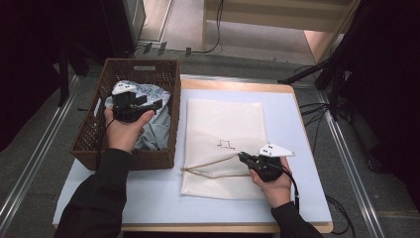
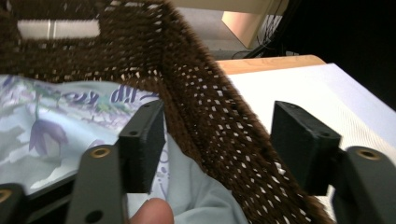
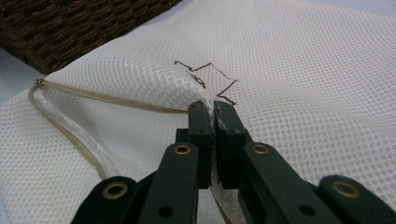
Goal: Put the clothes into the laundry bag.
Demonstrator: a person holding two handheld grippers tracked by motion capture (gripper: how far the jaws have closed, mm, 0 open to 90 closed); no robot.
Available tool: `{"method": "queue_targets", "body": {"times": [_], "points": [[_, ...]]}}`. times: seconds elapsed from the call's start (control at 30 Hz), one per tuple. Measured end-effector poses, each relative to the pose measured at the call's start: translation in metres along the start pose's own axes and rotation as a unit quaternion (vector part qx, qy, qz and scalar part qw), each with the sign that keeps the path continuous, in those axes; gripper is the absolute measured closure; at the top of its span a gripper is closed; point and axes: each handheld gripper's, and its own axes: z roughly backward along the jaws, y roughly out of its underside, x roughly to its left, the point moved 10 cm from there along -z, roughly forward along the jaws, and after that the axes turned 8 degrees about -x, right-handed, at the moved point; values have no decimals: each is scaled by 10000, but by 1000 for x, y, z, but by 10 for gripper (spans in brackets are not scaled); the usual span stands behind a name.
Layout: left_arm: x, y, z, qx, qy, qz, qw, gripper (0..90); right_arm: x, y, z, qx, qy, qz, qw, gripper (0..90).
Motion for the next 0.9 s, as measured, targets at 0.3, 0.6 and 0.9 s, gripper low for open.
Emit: {"method": "queue_targets", "body": {"times": [0.3, 0.6, 0.9], "points": [[40, -5, -12, 411, -389, 188, 9982, 145, 0, 0, 0, -4, 9, 15, 10000, 874], [62, 11, -22, 855, -247, 125, 9960, 2, 0, 3, -1, 24, 1, 13, 10000, 874], [93, 38, -29, 1412, -796, 218, 9865, 0, -1, 2, 0, 15, 1, 22, 10000, 874]]}}
